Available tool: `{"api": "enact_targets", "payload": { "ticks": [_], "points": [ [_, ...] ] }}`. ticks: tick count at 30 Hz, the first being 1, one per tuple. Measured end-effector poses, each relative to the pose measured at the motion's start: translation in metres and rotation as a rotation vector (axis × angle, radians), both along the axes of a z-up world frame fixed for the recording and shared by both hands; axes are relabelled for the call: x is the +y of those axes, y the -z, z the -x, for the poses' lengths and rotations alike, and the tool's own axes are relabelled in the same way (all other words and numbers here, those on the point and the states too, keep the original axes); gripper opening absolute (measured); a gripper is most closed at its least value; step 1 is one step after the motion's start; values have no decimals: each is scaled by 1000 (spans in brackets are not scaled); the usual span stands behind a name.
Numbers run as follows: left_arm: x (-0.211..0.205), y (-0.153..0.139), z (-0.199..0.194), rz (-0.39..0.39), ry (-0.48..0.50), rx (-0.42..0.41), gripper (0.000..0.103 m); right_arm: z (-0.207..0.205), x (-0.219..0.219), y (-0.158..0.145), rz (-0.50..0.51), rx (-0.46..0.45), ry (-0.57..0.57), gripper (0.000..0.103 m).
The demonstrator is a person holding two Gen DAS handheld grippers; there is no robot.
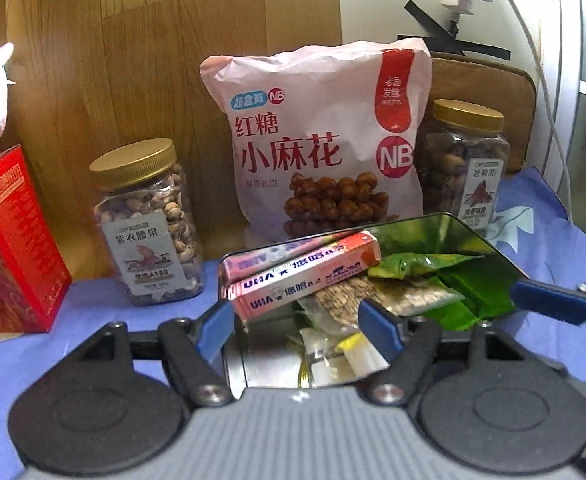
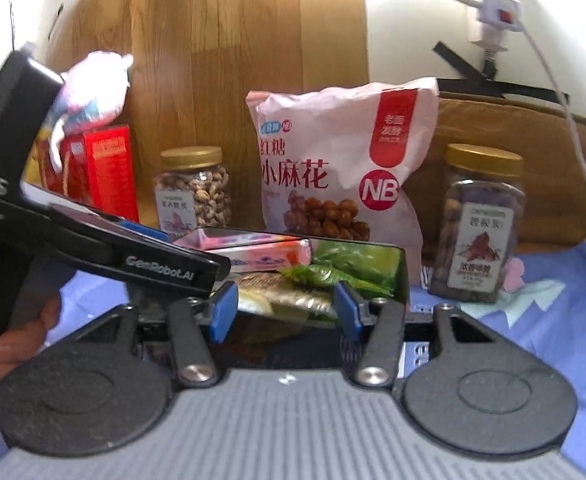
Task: Organize snacks
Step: 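Lower the pink candy box into the tin and open the left tool, then reach the left tool to the yellow peanut bag and grasp it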
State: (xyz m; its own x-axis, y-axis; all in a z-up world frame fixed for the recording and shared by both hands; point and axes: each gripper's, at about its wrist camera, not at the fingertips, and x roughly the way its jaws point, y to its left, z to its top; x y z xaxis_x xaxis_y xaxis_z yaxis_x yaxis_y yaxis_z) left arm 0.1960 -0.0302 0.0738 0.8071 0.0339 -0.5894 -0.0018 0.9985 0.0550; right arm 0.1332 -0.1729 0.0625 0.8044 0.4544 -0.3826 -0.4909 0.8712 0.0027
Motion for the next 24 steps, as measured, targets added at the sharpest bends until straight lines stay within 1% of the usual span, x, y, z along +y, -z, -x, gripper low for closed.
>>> {"api": "enact_targets", "payload": {
  "ticks": [3,7,10,12,14,16,19,21,24],
  "points": [
    [-3,-3,9,-9,2,-5,71,13,-11,3,-45,30,2,56],
    [-5,-5,18,-12,2,-6,72,15,-19,19,-87,162,-12,56],
    [-8,-5,30,-16,-3,-15,73,5,-18,34,-115,275,-22,56],
    [-8,-5,36,-13,-1,-11,73,-2,-15,41,-136,335,-25,55],
    [-8,-3,42,-21,-1,-8,73,-6,-12,46,-139,359,-19,54],
    [-8,-2,47,-32,-1,-4,73,-6,-9,49,-131,377,-31,50],
    [-7,-2,51,-37,-6,0,73,2,-4,47,-96,381,-71,45],
    [-7,-1,55,-36,-7,1,73,5,-1,46,-77,389,-88,30],
    [-9,0,60,-38,-3,3,73,11,-4,45,-56,392,-102,24]
  ]
}}
